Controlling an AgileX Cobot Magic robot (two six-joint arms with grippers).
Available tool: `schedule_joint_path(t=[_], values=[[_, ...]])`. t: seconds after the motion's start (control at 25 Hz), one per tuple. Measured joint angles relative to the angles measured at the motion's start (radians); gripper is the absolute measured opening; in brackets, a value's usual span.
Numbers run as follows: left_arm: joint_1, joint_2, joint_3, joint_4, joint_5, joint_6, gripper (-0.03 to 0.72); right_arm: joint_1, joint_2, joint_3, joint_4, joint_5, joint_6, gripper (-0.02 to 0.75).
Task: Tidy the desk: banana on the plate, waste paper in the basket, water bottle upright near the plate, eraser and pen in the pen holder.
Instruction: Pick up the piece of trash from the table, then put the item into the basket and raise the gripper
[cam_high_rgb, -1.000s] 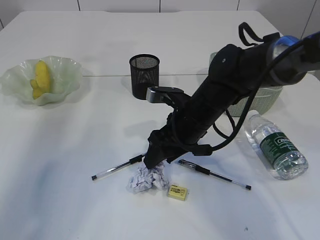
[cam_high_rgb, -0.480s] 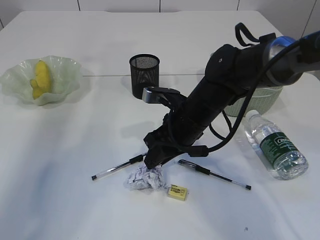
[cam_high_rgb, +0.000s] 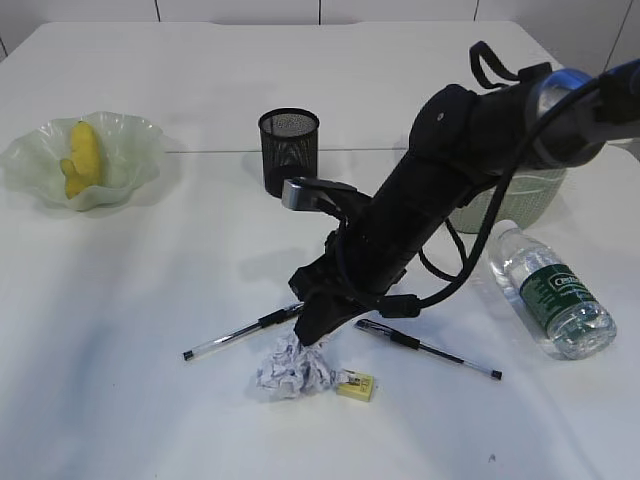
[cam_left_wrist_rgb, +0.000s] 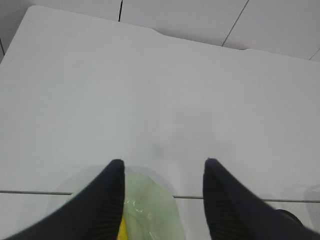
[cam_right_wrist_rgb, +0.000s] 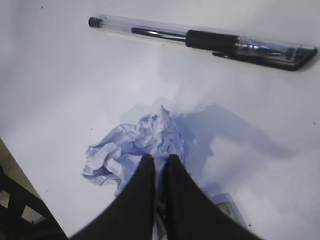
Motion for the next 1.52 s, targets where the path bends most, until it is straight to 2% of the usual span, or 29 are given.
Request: schedule_joint_path(t=[0.16, 0.44, 0.64, 0.8, 1.08, 1.24, 1.52], values=[[0.0, 0.0, 0.0, -0.019, 0.0, 0.0, 0.358, 0.0, 0.0, -0.078, -0.052, 0.045, 0.01, 0.012], [0.0, 0.0, 0.0, -0.082, -0.002, 0.0, 0.358, -0.004, 0.0, -0.35, -0.181, 0.079, 0.118, 0.011], [0.0, 0.0, 0.0, -0.103, -0.022, 0.0, 0.358, -0.047, 0.0, -0.529, -0.26, 0.054, 0.258, 0.011], [0.0, 0.0, 0.0, -0.129, -0.026, 0.0, 0.358, -0.097, 0.0, -0.616, -0.366, 0.014, 0.331, 0.011], [0.0, 0.0, 0.0, -0.222, -0.015, 0.015, 0.356, -0.219, 0.0, -0.655, -0.491, -0.119, 0.406, 0.01], [0.0, -0.002, 0.0, -0.262, 0.008, 0.046, 0.356, -0.304, 0.029, -0.657, -0.506, -0.165, 0.417, 0.01], [0.0, -0.002, -0.002, -0.27, 0.016, 0.068, 0.356, -0.43, 0.119, -0.657, -0.518, -0.172, 0.432, 0.01]])
